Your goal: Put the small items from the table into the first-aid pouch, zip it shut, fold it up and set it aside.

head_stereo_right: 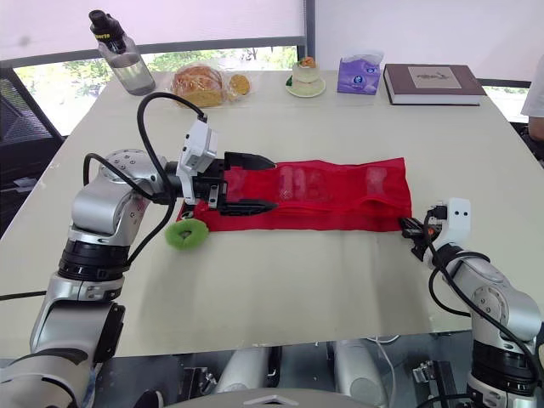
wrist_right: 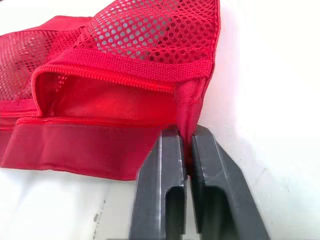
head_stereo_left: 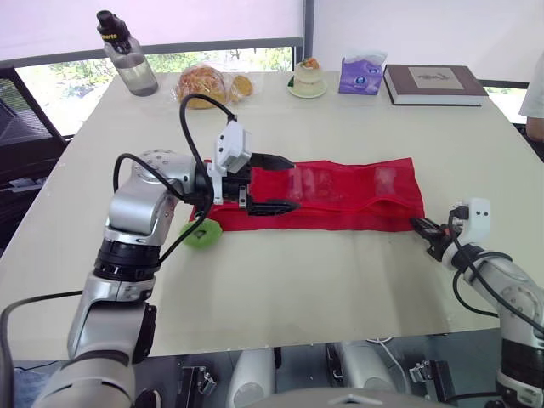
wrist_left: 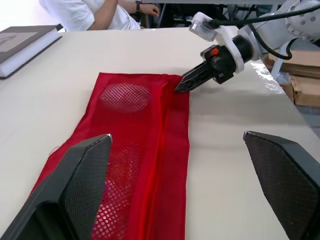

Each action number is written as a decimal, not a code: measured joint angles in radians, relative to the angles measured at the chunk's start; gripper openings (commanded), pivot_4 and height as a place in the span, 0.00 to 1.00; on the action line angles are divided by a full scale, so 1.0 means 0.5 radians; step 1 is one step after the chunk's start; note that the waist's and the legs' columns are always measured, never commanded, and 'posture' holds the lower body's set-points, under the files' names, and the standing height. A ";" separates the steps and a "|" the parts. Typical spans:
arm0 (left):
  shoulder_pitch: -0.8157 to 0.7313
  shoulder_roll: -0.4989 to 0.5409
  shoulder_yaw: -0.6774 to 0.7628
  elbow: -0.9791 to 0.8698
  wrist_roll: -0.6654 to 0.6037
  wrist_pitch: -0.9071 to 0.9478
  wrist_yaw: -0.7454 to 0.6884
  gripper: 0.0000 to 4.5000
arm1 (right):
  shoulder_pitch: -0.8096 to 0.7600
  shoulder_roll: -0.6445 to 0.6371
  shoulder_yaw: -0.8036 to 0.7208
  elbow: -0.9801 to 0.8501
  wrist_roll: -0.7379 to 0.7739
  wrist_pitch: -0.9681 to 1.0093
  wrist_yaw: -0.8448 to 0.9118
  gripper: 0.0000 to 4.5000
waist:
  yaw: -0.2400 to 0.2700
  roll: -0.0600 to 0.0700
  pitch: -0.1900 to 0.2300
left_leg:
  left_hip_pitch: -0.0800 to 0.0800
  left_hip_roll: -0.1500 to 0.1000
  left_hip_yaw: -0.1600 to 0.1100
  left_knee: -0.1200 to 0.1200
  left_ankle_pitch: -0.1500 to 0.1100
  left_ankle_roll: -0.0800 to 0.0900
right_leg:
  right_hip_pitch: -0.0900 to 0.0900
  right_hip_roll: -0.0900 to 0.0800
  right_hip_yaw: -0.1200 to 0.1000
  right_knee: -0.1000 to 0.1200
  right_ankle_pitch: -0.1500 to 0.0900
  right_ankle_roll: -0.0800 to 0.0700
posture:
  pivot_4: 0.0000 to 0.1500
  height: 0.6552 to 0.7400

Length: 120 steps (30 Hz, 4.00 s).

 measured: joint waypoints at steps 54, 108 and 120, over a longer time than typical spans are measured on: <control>0.089 -0.333 0.188 0.536 -0.234 1.028 1.089 1.00 | 0.754 -0.567 -0.141 -0.966 0.447 -0.830 0.710 0.99 | 0.047 0.000 0.000 | 0.005 -0.001 0.002 0.003 0.000 0.000 | 0.004 -0.001 0.002 0.001 0.000 0.001 | 1.00 1.00; -0.051 -1.043 0.905 0.753 -0.608 1.769 1.849 0.01 | -0.809 -0.128 1.705 0.268 -0.524 -1.142 1.260 1.00 | 0.049 -0.001 -0.010 | 0.026 -0.005 0.001 0.000 0.000 -0.001 | 0.024 -0.005 -0.001 -0.003 0.000 0.001 | 1.00 1.00; -0.056 -1.103 0.990 0.725 -0.646 1.815 1.975 0.01 | -0.946 0.037 1.858 0.762 -1.012 -1.288 1.283 1.00 | 0.049 -0.001 -0.010 | 0.026 -0.004 -0.002 -0.002 0.000 -0.001 | 0.024 -0.005 -0.002 -0.002 0.000 0.000 | 1.00 1.00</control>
